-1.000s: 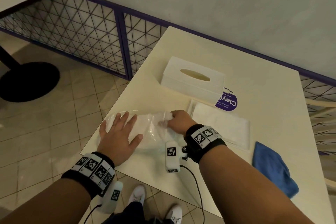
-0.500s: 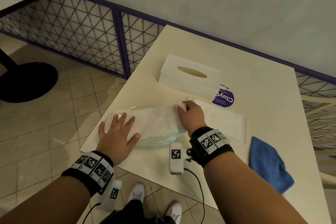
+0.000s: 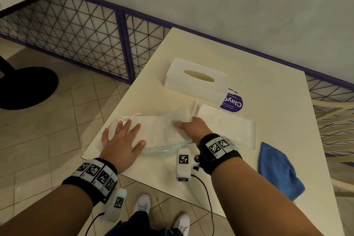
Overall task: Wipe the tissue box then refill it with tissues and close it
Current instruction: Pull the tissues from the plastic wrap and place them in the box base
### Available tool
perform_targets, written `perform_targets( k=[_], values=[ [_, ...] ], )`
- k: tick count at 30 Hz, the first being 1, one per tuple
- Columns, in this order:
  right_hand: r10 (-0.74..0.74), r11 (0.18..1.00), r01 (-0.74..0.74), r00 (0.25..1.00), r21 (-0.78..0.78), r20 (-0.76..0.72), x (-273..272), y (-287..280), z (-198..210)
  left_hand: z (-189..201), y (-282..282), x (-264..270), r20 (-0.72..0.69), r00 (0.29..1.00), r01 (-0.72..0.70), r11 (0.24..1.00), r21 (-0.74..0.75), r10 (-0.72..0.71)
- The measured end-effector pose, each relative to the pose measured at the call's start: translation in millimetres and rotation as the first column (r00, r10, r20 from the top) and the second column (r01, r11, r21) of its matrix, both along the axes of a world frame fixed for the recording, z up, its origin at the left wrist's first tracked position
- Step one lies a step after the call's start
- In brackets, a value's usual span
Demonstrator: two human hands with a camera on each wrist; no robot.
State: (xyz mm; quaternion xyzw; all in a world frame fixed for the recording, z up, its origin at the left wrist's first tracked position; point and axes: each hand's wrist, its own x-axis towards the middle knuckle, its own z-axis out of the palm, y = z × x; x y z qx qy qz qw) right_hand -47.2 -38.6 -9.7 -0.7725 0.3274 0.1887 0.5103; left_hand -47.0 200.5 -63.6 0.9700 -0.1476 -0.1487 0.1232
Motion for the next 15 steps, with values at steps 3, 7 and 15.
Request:
perform_targets(
  k=[3, 7, 15],
  values=[
    [0.007, 0.999, -0.006, 1.0, -0.04, 0.011, 2.3, -0.1, 5.1, 0.2, 1.0, 0.9, 0.002, 1.0, 0.001, 1.0, 0.004, -0.001],
    [0.152, 0.977, -0.115, 0.967, -0.181, 0.203, 5.0, 5.8, 16.3, 0.5, 1.5, 1.8, 0.0, 1.0, 0.003, 1.0, 0.028, -0.003],
    [-0.027, 0.999, 0.031, 0.994, 0.033, -0.102, 4.9, -4.2, 3.7, 5.0, 0.9, 1.6, 0.001, 1.0, 0.0, 1.0, 0.019, 0.0]
  ],
)
